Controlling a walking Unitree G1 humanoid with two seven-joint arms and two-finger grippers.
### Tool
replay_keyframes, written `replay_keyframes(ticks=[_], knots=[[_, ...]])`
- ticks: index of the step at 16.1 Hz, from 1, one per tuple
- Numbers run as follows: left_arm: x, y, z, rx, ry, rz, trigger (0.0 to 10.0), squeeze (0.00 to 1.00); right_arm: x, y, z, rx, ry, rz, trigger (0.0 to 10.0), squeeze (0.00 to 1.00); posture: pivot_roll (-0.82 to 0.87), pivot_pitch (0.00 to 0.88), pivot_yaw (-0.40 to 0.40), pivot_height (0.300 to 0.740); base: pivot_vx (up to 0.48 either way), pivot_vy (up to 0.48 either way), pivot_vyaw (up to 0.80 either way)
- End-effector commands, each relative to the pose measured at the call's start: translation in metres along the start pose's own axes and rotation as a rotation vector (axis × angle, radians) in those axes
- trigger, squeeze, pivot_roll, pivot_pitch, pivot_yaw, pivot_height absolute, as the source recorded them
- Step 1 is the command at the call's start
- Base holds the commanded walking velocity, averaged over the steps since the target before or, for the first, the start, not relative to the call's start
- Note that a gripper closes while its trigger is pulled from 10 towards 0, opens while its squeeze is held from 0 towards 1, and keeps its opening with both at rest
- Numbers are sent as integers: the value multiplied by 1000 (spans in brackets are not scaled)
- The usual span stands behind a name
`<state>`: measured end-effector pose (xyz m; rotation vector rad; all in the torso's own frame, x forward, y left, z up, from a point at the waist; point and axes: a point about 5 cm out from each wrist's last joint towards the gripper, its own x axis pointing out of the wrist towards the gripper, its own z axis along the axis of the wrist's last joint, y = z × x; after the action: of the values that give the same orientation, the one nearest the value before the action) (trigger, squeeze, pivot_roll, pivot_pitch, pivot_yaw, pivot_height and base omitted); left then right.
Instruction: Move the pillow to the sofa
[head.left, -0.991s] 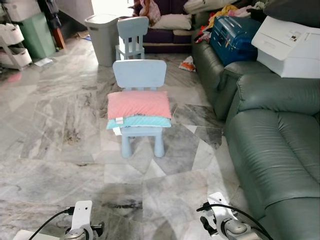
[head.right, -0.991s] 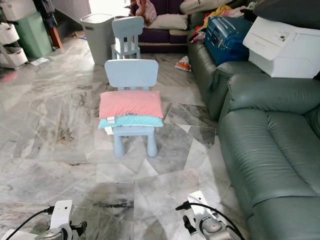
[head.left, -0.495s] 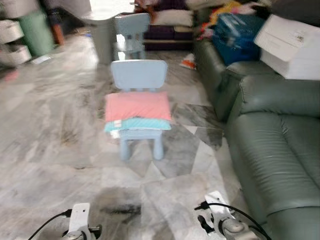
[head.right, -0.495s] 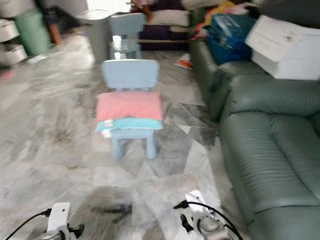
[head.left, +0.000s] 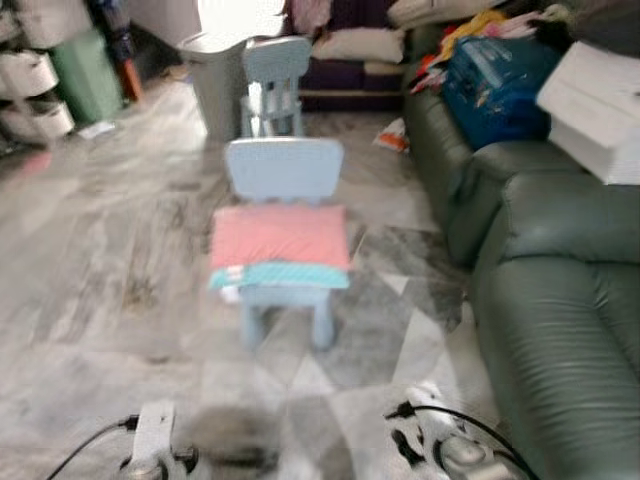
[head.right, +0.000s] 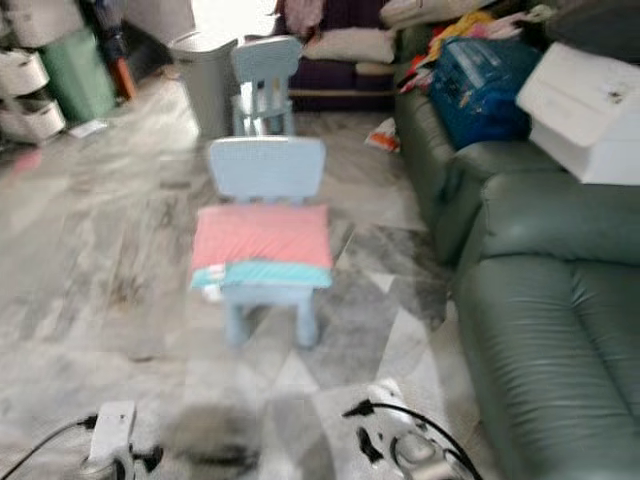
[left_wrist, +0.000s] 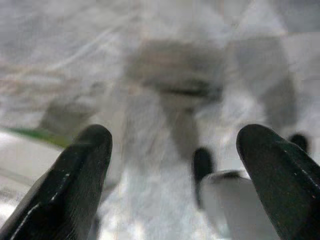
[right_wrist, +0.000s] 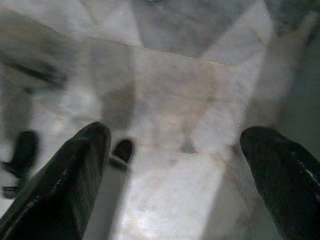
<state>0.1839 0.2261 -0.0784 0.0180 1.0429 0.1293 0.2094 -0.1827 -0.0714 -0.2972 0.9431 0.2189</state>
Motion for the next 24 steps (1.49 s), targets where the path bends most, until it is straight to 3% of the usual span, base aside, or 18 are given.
replay_keyframes(ticks=[1, 10, 15, 24], knots=[[0, 1, -3, 2, 13, 0, 10000, 0, 1, -1, 5, 8, -11, -4, 10000, 0, -78, 0, -2, 720, 450, 0, 0], [0, 1, -4, 8, 15, 1, 10000, 0, 1, 0, 4, -19, -9, 2, 10000, 0, -75, 0, -4, 720, 450, 0, 0], [0, 1, -4, 10, 13, 0, 10000, 0, 1, 0, 4, -25, -6, 4, 10000, 0, -72, 0, -5, 720, 445, 0, 758], [-1, 3, -8, -23, 37, -30, 10000, 0, 1, 2, 4, 16, -6, -11, 10000, 0, -70, 0, 10, 720, 0, 0, 0]])
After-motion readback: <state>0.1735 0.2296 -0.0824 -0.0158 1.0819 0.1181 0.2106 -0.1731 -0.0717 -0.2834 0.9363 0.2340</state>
